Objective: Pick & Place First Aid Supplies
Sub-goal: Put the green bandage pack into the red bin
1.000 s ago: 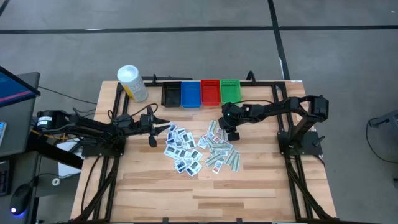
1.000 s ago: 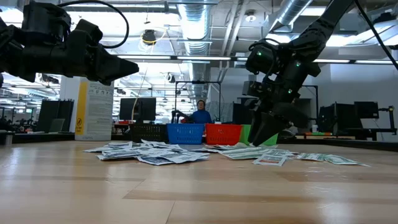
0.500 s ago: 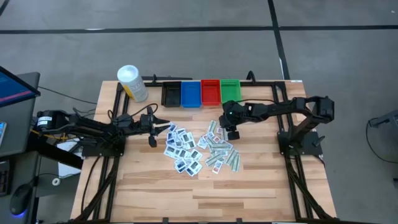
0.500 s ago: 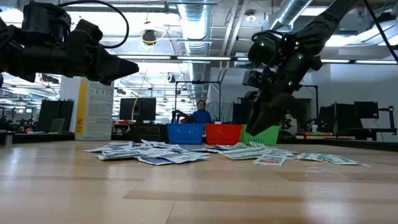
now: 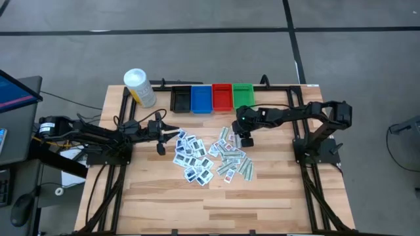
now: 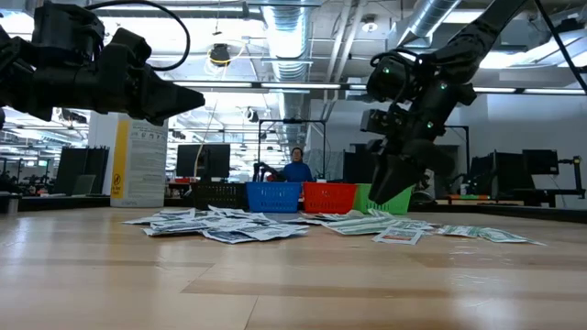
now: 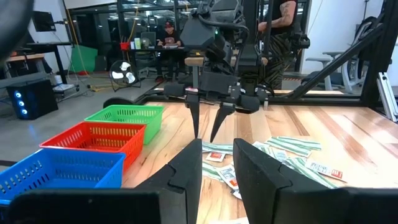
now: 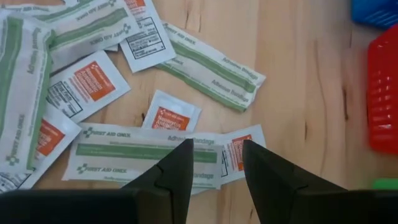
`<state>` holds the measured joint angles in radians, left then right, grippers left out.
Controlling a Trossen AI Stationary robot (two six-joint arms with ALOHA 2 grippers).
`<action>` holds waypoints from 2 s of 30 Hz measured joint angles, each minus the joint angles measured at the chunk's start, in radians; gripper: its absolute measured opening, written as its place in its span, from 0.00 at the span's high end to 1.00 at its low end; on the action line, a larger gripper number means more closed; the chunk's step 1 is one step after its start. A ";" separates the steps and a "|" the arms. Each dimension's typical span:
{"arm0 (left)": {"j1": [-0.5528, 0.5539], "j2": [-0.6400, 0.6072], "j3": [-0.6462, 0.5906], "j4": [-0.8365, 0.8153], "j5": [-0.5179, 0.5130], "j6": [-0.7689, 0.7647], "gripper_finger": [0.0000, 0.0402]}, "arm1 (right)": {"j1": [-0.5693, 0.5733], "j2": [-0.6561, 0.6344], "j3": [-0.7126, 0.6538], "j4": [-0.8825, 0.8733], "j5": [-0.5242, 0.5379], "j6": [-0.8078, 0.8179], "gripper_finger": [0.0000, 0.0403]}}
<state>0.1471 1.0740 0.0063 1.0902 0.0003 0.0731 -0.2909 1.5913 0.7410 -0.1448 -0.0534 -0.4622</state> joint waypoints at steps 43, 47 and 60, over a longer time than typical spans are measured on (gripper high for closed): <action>0.000 0.000 0.000 0.003 0.000 -0.003 0.77 | -0.007 0.073 0.001 0.035 -0.001 0.006 0.67; 0.000 0.000 0.000 0.003 0.000 -0.003 0.77 | -0.008 0.126 0.005 0.059 -0.007 -0.012 0.67; 0.000 0.000 0.000 0.003 0.000 -0.003 0.77 | -0.011 0.160 0.002 0.078 -0.004 -0.016 0.71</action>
<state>0.1474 1.0744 0.0059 1.0931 0.0006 0.0704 -0.3023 1.7512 0.7433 -0.0666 -0.0570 -0.4778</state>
